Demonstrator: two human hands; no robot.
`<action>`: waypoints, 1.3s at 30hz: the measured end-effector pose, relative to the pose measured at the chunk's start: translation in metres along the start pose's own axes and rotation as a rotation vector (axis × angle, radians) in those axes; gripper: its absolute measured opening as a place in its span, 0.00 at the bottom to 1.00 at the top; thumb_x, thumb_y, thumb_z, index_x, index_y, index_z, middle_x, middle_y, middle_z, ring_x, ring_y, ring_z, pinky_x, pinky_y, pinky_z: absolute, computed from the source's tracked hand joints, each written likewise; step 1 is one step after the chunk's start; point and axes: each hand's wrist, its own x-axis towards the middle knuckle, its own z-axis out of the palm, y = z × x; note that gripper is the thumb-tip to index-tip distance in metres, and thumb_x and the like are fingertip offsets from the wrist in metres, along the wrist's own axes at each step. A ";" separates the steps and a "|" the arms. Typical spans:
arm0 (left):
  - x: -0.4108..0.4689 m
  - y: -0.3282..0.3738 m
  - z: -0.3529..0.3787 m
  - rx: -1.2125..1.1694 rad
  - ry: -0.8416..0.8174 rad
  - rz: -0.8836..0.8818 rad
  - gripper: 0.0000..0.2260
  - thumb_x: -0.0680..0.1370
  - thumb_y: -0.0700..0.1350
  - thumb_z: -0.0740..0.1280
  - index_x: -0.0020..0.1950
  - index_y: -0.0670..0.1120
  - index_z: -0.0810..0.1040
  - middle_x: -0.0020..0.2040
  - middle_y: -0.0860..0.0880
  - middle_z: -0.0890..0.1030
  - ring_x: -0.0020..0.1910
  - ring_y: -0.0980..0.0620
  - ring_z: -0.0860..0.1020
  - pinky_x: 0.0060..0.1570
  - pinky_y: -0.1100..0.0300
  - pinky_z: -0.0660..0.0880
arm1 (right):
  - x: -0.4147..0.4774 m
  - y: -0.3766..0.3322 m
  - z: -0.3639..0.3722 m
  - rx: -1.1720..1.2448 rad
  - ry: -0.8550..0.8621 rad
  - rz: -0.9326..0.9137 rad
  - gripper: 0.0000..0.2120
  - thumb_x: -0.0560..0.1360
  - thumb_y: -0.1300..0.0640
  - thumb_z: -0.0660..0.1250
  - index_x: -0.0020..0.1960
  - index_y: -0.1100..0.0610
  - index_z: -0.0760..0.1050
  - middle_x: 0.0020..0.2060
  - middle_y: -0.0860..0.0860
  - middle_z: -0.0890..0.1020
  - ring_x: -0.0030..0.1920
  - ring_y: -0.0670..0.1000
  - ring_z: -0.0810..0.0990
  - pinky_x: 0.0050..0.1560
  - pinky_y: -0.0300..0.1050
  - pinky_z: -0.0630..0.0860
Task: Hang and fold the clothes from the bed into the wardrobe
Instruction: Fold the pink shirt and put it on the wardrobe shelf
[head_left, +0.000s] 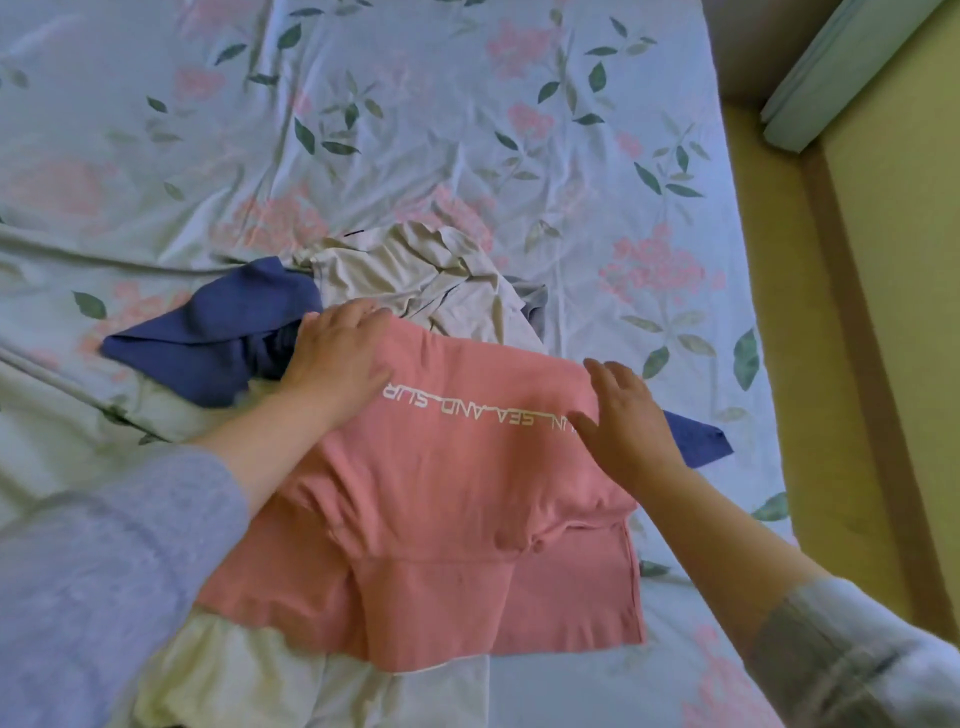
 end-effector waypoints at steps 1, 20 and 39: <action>-0.005 0.003 0.008 0.043 -0.031 0.038 0.30 0.76 0.53 0.65 0.76 0.47 0.62 0.76 0.45 0.62 0.73 0.43 0.62 0.71 0.46 0.58 | -0.005 -0.004 0.008 -0.012 0.006 -0.032 0.30 0.79 0.48 0.64 0.77 0.56 0.60 0.72 0.58 0.67 0.72 0.60 0.64 0.71 0.61 0.62; -0.013 0.028 0.054 -0.014 -0.382 -0.055 0.37 0.78 0.67 0.51 0.80 0.50 0.43 0.79 0.50 0.36 0.77 0.46 0.33 0.73 0.40 0.36 | -0.009 0.020 0.066 0.237 -0.084 0.357 0.23 0.79 0.42 0.58 0.62 0.60 0.71 0.70 0.58 0.68 0.69 0.60 0.66 0.65 0.57 0.67; 0.085 0.223 0.081 0.043 -0.562 0.408 0.30 0.75 0.57 0.67 0.71 0.44 0.63 0.69 0.44 0.69 0.68 0.43 0.68 0.65 0.48 0.65 | -0.089 0.072 0.102 0.832 0.009 0.859 0.18 0.76 0.43 0.67 0.34 0.55 0.72 0.30 0.47 0.76 0.33 0.47 0.74 0.33 0.43 0.66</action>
